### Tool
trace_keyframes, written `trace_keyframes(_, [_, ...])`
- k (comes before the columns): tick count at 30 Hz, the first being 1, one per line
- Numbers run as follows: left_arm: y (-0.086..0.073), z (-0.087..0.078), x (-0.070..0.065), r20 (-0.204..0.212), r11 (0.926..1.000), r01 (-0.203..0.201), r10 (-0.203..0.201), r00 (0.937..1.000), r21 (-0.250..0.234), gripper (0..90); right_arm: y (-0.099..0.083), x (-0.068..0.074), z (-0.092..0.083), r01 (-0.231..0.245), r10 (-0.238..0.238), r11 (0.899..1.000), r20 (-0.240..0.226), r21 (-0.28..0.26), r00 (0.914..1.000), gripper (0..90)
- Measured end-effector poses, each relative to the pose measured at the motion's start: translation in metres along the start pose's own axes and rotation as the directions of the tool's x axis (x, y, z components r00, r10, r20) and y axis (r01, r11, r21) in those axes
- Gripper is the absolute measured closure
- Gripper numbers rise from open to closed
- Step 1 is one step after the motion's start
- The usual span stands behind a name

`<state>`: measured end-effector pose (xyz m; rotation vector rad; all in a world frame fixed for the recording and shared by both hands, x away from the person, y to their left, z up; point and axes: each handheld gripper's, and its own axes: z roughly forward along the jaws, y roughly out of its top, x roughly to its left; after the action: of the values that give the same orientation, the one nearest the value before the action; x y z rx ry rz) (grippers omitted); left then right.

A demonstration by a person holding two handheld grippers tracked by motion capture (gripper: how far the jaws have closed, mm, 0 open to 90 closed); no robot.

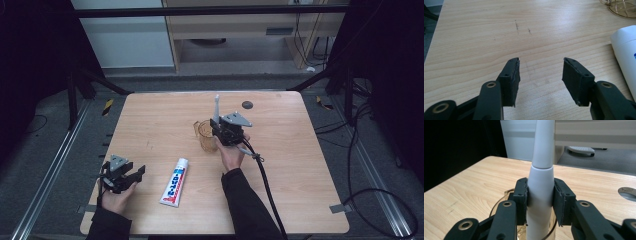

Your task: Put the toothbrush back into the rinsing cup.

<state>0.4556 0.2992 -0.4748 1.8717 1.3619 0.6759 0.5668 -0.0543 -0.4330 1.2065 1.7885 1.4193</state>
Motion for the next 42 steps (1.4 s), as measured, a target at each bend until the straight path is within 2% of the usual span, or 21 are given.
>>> trace_keyframes(8, [0.0001,0.0001,-0.0008,0.001,1.0000,-0.002,0.002,1.0000,0.000,46.7,-0.0027,0.0011,-0.0021,0.029,-0.029,0.999,0.003,0.031,0.9996,66.7])
trace_keyframes(12, [0.0000,0.0001,-0.0008,0.001,1.0000,-0.002,0.002,1.0000,0.001,46.6,-0.0055,-0.0014,-0.0027,0.019,-0.019,0.999,-0.001,0.039,0.9998,66.6])
trace_keyframes(18, [0.0000,0.0003,-0.0011,0.001,1.0000,-0.002,0.002,1.0000,0.002,46.6,-0.0055,-0.0014,-0.0046,0.024,-0.023,0.999,-0.018,0.044,0.9996,66.0])
trace_keyframes(23, [0.0001,0.0001,-0.0012,0.001,1.0000,-0.002,0.002,1.0000,0.002,46.6,-0.0027,-0.0008,-0.0078,0.021,-0.020,0.999,-0.031,0.027,0.9993,65.4])
trace_keyframes(42, [0.0004,-0.0007,-0.0011,0.002,1.0000,-0.003,0.003,1.0000,-0.001,46.6,-0.0016,0.0032,-0.0044,0.047,-0.045,0.998,-0.033,0.041,0.9984,60.9])
